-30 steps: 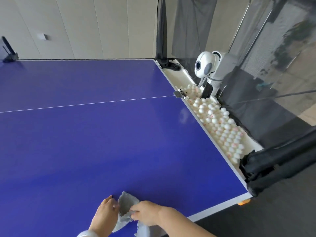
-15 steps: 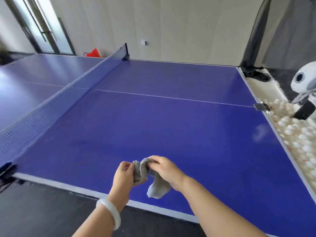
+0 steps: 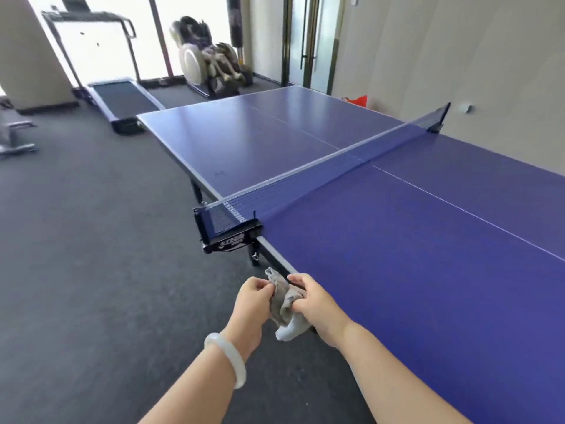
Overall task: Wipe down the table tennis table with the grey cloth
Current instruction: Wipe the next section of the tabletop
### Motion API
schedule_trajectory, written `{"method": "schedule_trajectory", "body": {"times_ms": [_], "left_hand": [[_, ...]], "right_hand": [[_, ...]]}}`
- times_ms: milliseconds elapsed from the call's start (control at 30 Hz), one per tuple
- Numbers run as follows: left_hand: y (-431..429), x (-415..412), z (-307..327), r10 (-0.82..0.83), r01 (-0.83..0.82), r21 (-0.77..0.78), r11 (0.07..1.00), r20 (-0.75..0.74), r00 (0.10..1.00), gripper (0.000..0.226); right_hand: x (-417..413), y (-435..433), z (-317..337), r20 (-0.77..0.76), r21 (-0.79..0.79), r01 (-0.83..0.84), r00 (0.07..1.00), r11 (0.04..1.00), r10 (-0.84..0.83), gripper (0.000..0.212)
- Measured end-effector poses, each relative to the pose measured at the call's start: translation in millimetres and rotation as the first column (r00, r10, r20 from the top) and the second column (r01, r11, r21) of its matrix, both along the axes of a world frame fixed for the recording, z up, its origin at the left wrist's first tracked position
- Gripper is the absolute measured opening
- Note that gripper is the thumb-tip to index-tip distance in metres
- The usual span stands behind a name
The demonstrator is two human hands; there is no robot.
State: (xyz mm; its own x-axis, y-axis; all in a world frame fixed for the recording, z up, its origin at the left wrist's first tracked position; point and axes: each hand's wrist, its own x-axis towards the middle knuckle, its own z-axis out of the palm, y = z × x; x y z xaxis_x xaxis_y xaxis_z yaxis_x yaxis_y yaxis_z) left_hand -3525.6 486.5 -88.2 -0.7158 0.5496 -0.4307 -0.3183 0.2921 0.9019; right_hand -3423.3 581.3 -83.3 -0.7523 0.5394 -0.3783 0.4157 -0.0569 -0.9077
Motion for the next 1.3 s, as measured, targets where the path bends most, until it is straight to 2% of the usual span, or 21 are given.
{"method": "schedule_trajectory", "body": {"times_ms": [100,167,300,367,433,567,667,733,933,1000,1067,1167,1300], "left_hand": [[-48,-83,5,0.166,-0.171,0.066,0.983,0.078,0.983,0.01],[-81,-133,10,0.228,-0.244,0.119,0.962,0.133,0.965,0.011],[-135,-214,17,0.252,-0.266,0.171,0.949,0.1,0.963,0.023],[-151,-257,12,0.26,-0.267,0.144,0.953,0.068,0.963,0.036],[-158,-298,5,0.254,-0.256,0.094,0.962,0.034,0.967,0.04],[-152,-372,-15,0.206,-0.206,-0.02,0.978,-0.009,0.979,0.031],[-134,-429,-26,0.218,-0.216,-0.028,0.976,0.059,0.974,0.019],[-118,-467,-26,0.216,-0.214,-0.029,0.976,0.075,0.974,0.015],[-59,-579,-22,0.134,-0.136,-0.141,0.981,-0.024,0.991,0.017],[-38,-609,-26,0.095,-0.096,-0.186,0.978,-0.014,0.995,0.023],[-17,-640,-32,0.017,-0.019,-0.229,0.973,-0.007,1.0,0.027],[18,-690,-39,-0.126,0.126,-0.17,0.977,0.011,0.992,0.028],[68,-753,-39,-0.314,0.314,-0.046,0.948,0.013,0.949,0.036]], "right_hand": [[-92,-41,-5,-0.033,-0.059,0.048,0.998,0.997,-0.05,0.022],[-151,-68,-8,-0.09,-0.222,0.071,0.992,0.973,-0.093,0.022],[-244,-107,-5,-0.119,-0.623,0.111,0.965,0.774,-0.235,0.031],[-289,-117,-2,-0.067,-0.721,0.159,0.953,0.674,-0.296,0.032],[-329,-119,0,-0.006,-0.77,0.191,0.952,0.609,-0.307,0.033],[-407,-110,-8,0.03,-0.775,0.198,0.96,0.599,-0.278,0.03],[-468,-91,-13,0.035,-0.766,0.213,0.956,0.606,-0.292,0.026],[-510,-75,-15,0.053,-0.766,0.253,0.941,0.591,-0.334,0.033],[-617,-23,-23,0.102,-0.724,0.383,0.882,0.574,-0.461,0.066],[-642,-6,-27,0.112,-0.696,0.431,0.855,0.574,-0.507,0.066],[-664,12,-35,0.138,-0.668,0.496,0.815,0.554,-0.563,0.057],[-697,41,-45,0.147,-0.674,0.539,0.768,0.505,-0.623,0.053],[-736,72,-47,0.122,-0.701,0.579,0.673,0.416,-0.73,0.063]]}}
